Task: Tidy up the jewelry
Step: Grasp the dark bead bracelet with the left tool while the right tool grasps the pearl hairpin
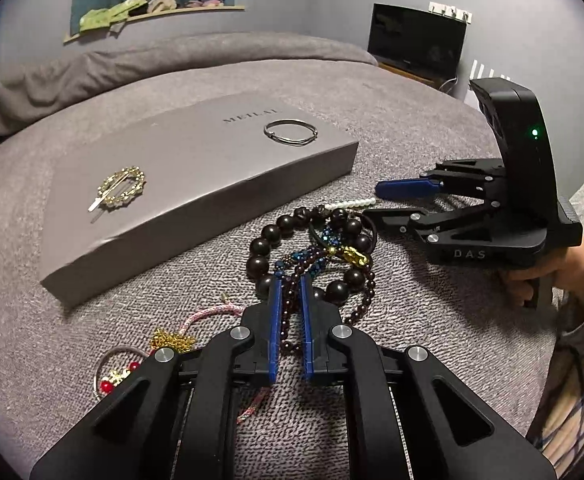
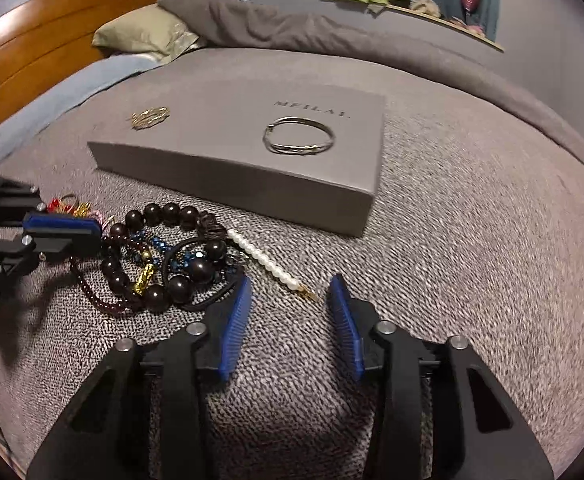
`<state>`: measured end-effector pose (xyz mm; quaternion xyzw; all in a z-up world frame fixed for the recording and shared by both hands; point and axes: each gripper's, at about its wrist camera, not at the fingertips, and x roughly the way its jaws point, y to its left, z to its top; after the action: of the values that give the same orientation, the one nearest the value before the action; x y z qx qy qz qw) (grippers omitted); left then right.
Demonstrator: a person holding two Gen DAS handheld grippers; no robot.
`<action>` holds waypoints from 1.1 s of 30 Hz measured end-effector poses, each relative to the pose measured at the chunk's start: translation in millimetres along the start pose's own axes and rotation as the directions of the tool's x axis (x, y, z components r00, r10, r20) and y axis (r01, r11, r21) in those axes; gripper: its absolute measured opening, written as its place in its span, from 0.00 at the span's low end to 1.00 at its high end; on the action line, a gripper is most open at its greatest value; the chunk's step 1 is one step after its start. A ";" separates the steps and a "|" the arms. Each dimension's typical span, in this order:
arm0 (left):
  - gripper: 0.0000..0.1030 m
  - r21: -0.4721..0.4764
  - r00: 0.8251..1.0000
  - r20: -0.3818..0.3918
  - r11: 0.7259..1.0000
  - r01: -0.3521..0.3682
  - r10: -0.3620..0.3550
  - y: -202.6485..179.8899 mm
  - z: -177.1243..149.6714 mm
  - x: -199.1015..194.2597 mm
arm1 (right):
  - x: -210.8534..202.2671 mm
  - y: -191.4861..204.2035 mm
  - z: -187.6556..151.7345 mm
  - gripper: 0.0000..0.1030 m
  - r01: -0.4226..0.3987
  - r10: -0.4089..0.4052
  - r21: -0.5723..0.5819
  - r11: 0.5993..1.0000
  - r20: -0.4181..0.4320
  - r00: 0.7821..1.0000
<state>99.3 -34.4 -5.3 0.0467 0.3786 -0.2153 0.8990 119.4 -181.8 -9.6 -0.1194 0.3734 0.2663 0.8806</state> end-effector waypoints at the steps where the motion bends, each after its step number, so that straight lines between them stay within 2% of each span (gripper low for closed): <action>1: 0.10 0.004 1.000 0.000 1.000 -0.002 0.002 -0.6 -0.1 0.0 | 2.5 1.0 2.2 0.30 -0.008 0.008 -0.014 1.000 -0.003 1.000; 5: 0.10 0.021 1.000 0.002 1.000 -0.014 0.013 -4.3 -0.1 -0.1 | 11.1 3.1 10.6 0.22 -0.032 0.032 -0.029 0.999 -0.001 0.999; 9: 0.07 0.028 1.000 0.007 0.999 -0.018 0.018 -4.6 0.4 -1.6 | 15.0 3.6 13.2 0.09 -0.053 0.053 -0.034 0.998 -0.004 0.999; 17: 0.01 0.016 0.999 0.039 0.999 -0.035 0.034 1.7 4.4 -11.2 | -2.7 4.8 8.1 0.04 -0.090 0.091 -0.041 0.995 0.018 0.996; 33: 0.00 0.002 0.997 0.070 1.000 -0.019 0.019 7.2 7.5 -23.3 | -57.3 -5.2 3.7 0.03 -0.135 0.130 0.022 0.991 0.162 0.978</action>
<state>92.8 -21.6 15.8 0.0436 0.3461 -0.2088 0.9136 91.2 -206.3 34.3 -0.0580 0.3126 0.3269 0.8900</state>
